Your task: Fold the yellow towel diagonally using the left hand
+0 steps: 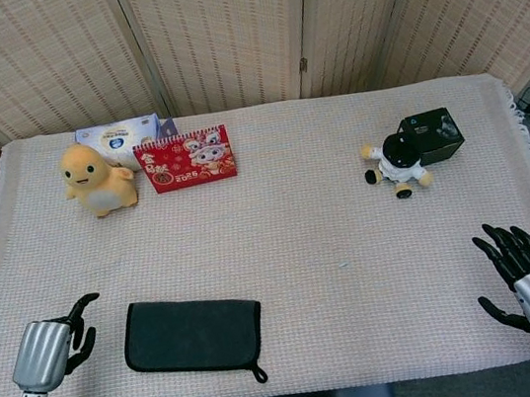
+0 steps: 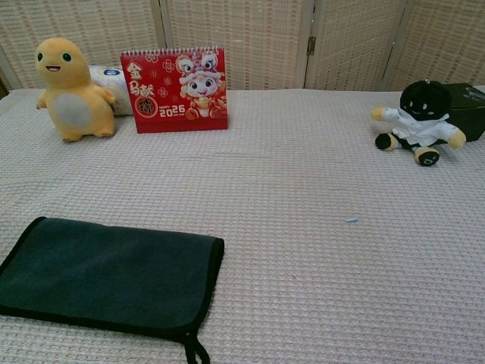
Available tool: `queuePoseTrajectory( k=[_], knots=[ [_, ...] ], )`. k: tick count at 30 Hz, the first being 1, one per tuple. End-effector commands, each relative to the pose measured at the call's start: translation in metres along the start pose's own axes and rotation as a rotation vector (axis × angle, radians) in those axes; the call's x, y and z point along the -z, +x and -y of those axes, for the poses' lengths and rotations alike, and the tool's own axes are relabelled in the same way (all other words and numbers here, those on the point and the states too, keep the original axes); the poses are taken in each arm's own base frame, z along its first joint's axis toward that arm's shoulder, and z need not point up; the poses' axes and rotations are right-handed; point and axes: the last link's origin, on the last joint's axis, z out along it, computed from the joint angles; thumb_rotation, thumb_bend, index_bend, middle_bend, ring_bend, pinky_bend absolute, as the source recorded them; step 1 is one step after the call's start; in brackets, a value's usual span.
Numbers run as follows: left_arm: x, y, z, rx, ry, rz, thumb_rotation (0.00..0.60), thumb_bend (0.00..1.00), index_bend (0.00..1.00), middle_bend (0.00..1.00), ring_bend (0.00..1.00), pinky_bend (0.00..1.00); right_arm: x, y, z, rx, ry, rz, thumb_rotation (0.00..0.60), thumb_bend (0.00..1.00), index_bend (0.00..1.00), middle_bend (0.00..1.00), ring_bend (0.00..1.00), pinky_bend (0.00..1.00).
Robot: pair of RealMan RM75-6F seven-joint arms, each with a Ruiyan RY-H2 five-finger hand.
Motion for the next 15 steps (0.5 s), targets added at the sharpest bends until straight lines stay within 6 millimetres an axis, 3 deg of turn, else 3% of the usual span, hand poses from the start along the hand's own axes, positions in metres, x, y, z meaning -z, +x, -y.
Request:
queuePoseTrajectory(
  k=[1,2,5,8,15],
  knots=[
    [0.023,0.01,0.011,-0.049,0.095,-0.129,0.6,0.49,0.22,0.18,0.12,0.08,-0.001,0.0,-0.001,0.004,-0.009,-0.001,0.6,0.33,0.0,0.0,0.0,0.0],
    [0.03,0.01,0.014,-0.057,0.126,-0.145,0.6,0.45,0.18,0.12,0.05,0.02,-0.001,0.0,-0.002,0.003,-0.013,0.003,0.6,0.33,0.0,0.0,0.0,0.0],
    [0.047,0.006,0.025,-0.081,0.219,-0.105,0.6,0.41,0.13,0.04,0.0,0.0,-0.001,-0.002,-0.003,0.01,-0.024,0.029,0.6,0.33,0.0,0.0,0.0,0.0],
    [0.052,0.009,0.026,-0.062,0.257,0.02,0.6,0.38,0.11,0.03,0.0,0.0,-0.004,-0.004,-0.001,0.023,-0.023,0.044,0.6,0.32,0.0,0.0,0.0,0.0],
    [0.056,0.015,0.023,-0.042,0.263,0.082,0.6,0.38,0.1,0.03,0.0,0.0,-0.007,-0.009,0.005,0.037,-0.007,0.069,0.6,0.33,0.0,0.0,0.0,0.0]
  ],
)
